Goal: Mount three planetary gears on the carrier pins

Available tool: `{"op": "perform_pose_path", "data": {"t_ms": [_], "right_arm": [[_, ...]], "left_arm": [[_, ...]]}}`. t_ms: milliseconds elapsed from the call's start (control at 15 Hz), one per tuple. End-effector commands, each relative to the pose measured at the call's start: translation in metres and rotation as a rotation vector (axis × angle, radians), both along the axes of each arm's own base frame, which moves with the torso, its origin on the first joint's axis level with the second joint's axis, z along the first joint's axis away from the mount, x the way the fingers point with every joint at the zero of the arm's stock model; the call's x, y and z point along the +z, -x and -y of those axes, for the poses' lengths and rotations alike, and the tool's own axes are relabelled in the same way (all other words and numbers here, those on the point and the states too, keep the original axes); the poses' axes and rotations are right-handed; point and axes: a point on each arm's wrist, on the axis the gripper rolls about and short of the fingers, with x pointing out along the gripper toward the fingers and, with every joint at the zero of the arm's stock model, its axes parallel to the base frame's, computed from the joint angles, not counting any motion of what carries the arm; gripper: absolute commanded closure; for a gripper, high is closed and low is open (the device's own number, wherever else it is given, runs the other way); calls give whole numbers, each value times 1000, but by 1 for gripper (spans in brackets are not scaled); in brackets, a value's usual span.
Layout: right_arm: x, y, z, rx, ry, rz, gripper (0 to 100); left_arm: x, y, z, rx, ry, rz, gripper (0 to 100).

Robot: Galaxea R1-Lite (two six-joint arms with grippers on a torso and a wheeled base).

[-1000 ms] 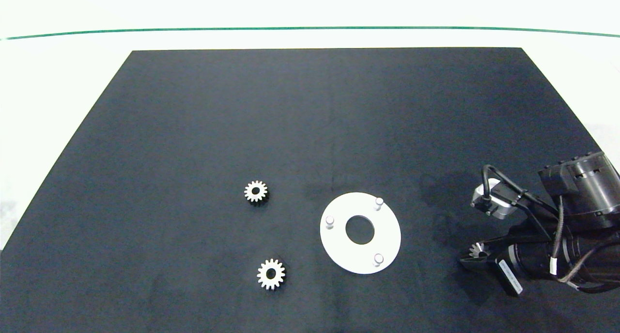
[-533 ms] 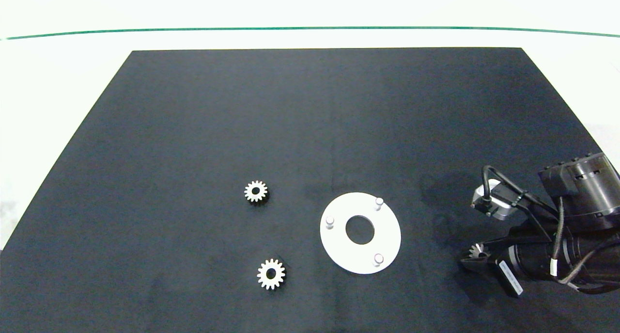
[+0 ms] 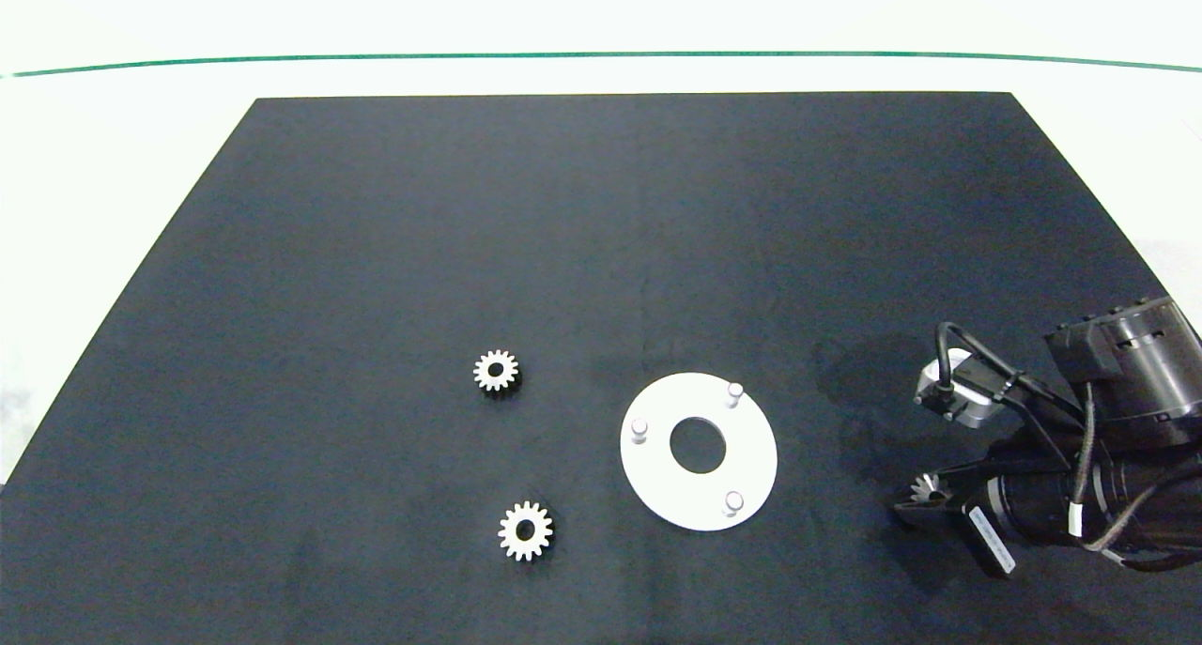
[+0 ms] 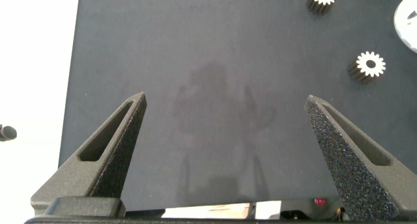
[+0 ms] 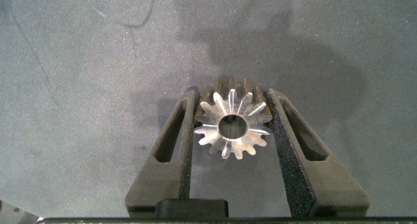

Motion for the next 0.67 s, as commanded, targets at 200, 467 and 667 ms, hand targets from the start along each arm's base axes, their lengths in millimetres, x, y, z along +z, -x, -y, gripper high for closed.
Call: {"op": "perform_pose_path", "data": {"t_ms": [200,467,667], "right_arm": [[37,19,4,11,1,27,87],[70,35,-8,95,1,34,87],[74,38,-32,147,52,68,87]], "left_arm": [[-2,-1,0,1,-1,-16,0],[-1,0,0,1,-1,-9,0],[-1,0,0,3,-2,-8,0]]}}
